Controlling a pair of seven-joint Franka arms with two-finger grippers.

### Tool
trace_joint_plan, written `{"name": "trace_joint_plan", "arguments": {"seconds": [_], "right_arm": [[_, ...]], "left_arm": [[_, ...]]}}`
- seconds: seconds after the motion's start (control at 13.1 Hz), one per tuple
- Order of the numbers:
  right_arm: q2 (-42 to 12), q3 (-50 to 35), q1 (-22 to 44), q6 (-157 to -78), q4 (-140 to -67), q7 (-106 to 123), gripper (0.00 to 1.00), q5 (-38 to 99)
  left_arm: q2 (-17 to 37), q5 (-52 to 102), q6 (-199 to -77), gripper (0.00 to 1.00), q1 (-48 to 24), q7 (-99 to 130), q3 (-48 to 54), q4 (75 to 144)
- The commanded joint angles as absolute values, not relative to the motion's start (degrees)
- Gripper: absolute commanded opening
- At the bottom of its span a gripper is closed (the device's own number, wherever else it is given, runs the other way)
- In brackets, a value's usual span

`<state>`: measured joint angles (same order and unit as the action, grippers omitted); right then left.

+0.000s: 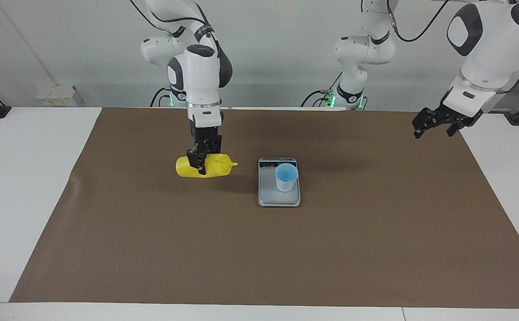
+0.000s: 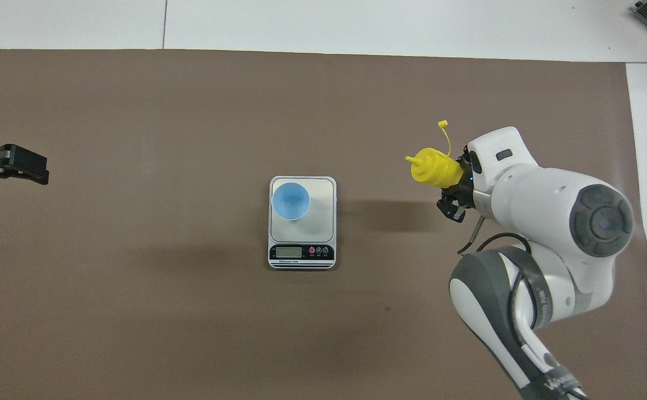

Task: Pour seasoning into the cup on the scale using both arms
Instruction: 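Turn the bottle upright and carry it back from the scale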

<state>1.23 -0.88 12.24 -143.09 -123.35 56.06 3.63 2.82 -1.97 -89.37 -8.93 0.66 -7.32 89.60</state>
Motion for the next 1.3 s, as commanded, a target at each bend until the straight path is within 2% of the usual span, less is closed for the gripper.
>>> {"name": "trace_joint_plan", "arguments": {"seconds": [0.0,0.38,0.76,1.22], "right_arm": [[1.93,-1.32,8.36,-144.4,-124.28,67.2,0.23,13.23],[0.54,-1.32,2.39,-144.32,-126.04,85.74,0.24,30.56],[-0.44,-1.32,-0.26,-144.05,-128.49,107.18,0.23,51.62],[-0.79,-1.32,-4.74,-137.04,-129.99,126.19,0.22,71.0]], "left_arm": [[1.23,-1.23,-90.44,1.0,-9.05,0.53,-7.65,91.49],[1.23,-1.23,-90.44,1.0,-9.05,0.53,-7.65,91.49],[1.23,-1.23,-90.44,1.0,-9.05,0.53,-7.65,91.49],[1.23,-1.23,-90.44,1.0,-8.97,0.53,-7.65,91.49]]}}
